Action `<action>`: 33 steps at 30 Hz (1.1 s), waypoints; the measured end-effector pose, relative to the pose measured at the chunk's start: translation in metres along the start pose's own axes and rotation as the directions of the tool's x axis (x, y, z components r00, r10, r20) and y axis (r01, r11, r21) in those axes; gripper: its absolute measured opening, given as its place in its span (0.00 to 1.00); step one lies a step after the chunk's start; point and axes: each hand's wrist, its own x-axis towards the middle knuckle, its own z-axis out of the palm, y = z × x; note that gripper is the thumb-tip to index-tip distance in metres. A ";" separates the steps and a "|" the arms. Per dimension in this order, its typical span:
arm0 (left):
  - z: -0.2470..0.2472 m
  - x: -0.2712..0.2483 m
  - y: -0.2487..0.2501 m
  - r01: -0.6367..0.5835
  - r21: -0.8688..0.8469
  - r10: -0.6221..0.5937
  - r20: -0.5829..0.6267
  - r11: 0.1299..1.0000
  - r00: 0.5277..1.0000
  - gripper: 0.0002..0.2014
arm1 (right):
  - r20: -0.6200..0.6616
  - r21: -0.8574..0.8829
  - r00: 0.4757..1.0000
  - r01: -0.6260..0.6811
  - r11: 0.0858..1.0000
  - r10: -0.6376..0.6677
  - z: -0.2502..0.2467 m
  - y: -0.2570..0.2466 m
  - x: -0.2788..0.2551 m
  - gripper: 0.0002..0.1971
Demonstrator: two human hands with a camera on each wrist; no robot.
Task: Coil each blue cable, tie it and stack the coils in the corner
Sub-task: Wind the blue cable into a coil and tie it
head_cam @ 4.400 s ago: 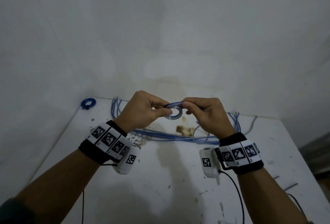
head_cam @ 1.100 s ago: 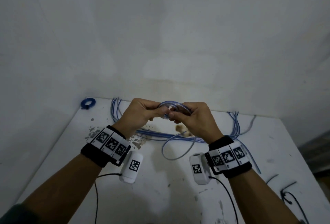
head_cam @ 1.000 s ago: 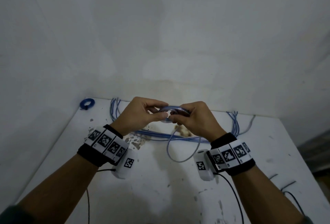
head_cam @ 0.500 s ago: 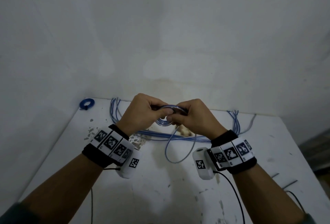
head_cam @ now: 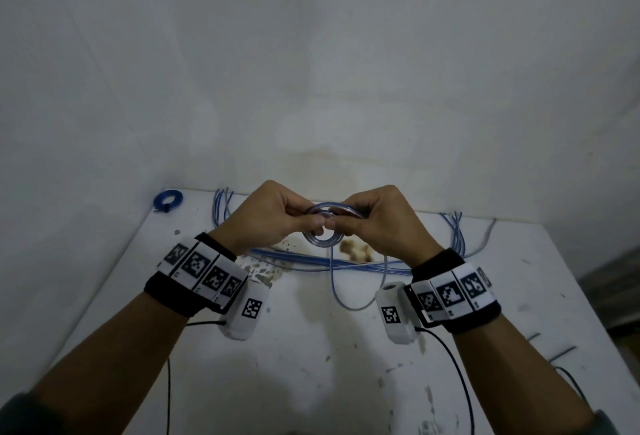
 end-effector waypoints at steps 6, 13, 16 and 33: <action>0.009 -0.007 -0.001 -0.032 -0.131 0.018 -0.109 0.991 0.994 0.11 | 0.032 0.110 0.999 0.024 0.994 -0.028 -0.008 -0.004 0.002 0.07; 0.018 -0.012 -0.009 -0.027 -0.140 0.002 -0.170 0.990 0.985 0.08 | -0.082 0.235 0.997 0.020 0.972 -0.001 -0.007 0.010 -0.006 0.08; 0.019 -0.011 -0.012 -0.034 -0.159 -0.008 -0.254 0.987 0.967 0.08 | -0.113 0.321 0.993 0.017 0.947 0.020 0.003 0.012 -0.012 0.08; 0.006 -0.007 -0.005 -0.025 -0.163 0.005 -0.125 0.986 0.992 0.06 | -0.032 0.465 0.982 -0.152 0.872 0.188 0.014 0.010 -0.019 0.09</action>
